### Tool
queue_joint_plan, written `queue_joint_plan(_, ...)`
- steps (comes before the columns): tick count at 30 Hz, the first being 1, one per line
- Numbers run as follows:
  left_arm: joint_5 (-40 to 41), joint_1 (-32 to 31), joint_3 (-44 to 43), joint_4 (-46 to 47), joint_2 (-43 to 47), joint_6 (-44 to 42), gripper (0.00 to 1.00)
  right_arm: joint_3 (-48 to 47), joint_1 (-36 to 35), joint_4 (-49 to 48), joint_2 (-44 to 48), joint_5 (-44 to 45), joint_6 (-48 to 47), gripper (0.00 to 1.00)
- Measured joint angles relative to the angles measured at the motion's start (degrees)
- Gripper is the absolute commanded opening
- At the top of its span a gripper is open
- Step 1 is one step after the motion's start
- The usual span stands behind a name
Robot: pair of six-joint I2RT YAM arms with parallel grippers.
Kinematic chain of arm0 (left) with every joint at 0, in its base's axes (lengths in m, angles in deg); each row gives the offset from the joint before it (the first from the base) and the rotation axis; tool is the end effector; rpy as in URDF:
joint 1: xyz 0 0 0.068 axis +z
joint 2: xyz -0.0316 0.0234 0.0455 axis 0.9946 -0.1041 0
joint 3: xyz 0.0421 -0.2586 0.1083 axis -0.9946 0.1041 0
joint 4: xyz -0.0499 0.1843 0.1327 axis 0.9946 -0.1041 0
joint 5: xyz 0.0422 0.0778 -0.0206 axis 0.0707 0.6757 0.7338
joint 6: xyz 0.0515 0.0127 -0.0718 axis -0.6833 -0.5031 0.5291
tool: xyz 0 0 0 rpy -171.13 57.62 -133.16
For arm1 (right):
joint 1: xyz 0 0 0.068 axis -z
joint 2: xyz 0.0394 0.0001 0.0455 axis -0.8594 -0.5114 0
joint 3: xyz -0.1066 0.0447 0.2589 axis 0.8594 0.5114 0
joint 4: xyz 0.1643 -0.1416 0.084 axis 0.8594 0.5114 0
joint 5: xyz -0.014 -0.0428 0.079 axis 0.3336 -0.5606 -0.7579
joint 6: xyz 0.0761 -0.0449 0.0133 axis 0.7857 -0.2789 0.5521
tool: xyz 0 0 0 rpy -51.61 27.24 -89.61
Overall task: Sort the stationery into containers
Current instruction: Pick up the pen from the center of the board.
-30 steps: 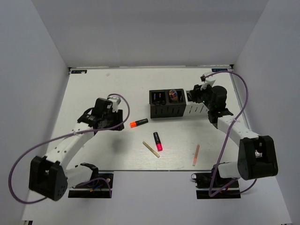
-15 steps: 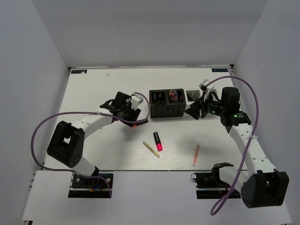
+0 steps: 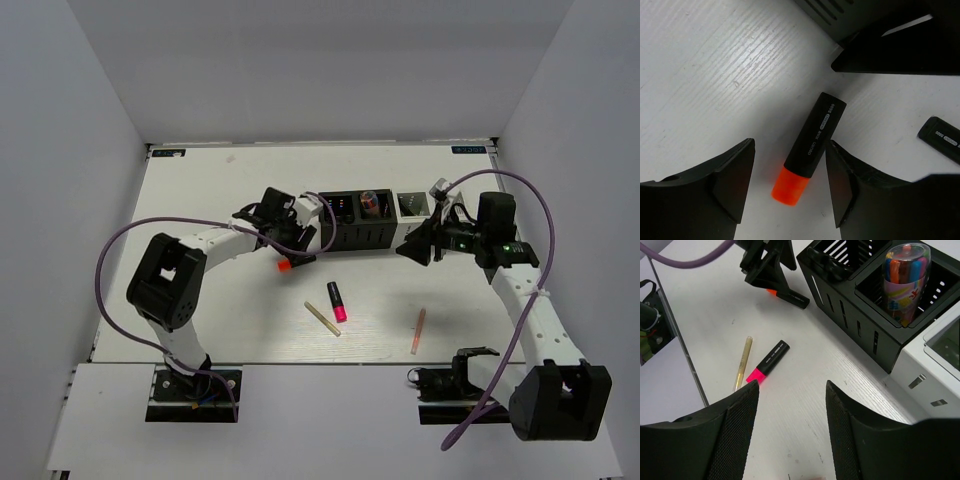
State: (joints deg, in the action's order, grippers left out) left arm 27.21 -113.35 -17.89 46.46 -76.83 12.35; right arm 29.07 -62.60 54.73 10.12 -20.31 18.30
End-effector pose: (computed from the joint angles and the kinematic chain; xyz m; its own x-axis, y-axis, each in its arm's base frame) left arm 0.3060 -0.1902 0.1753 -0.5778 0.5621 -0.5918 0.7182 0.6946 -0.0415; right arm 0.2037 0.0753 0.2981 -0.3608 -0.1664 -0.9177 -0.8093 0.5450 0.2194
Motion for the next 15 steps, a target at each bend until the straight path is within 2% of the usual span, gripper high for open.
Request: queue_joint_plan(15, -0.85, -0.44, 2.54, 1.49, -1.01, -3.21, 0.66, 0.59, 3.13, 0.04, -1.11, -4.11, 0.24, 0.6)
